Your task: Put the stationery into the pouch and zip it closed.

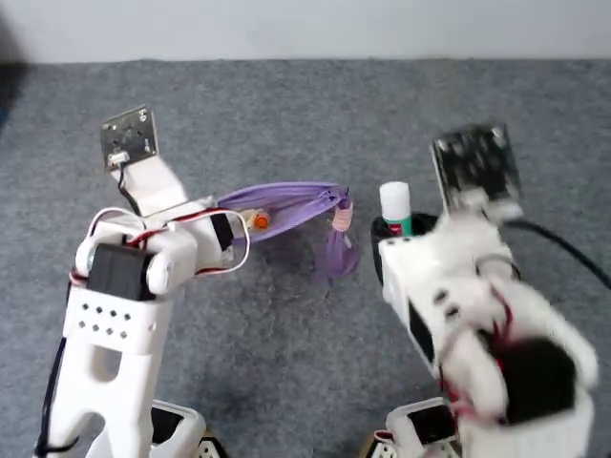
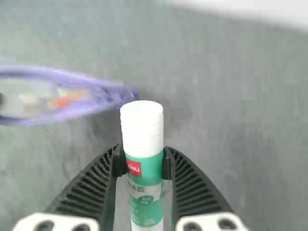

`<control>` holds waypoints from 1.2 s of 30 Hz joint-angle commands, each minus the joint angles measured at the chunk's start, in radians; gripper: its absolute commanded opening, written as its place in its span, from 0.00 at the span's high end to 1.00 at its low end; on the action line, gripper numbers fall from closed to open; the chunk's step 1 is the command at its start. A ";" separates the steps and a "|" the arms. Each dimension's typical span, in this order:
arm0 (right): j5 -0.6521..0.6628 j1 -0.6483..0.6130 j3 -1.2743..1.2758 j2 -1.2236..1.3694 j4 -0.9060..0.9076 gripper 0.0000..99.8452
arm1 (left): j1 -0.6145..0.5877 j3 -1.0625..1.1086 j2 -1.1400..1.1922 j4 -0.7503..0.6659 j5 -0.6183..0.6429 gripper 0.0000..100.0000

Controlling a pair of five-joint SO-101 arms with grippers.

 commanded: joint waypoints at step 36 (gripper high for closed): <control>0.129 -0.320 1.014 -0.232 -1.550 0.99 | 0.017 -0.232 0.184 0.086 0.012 0.99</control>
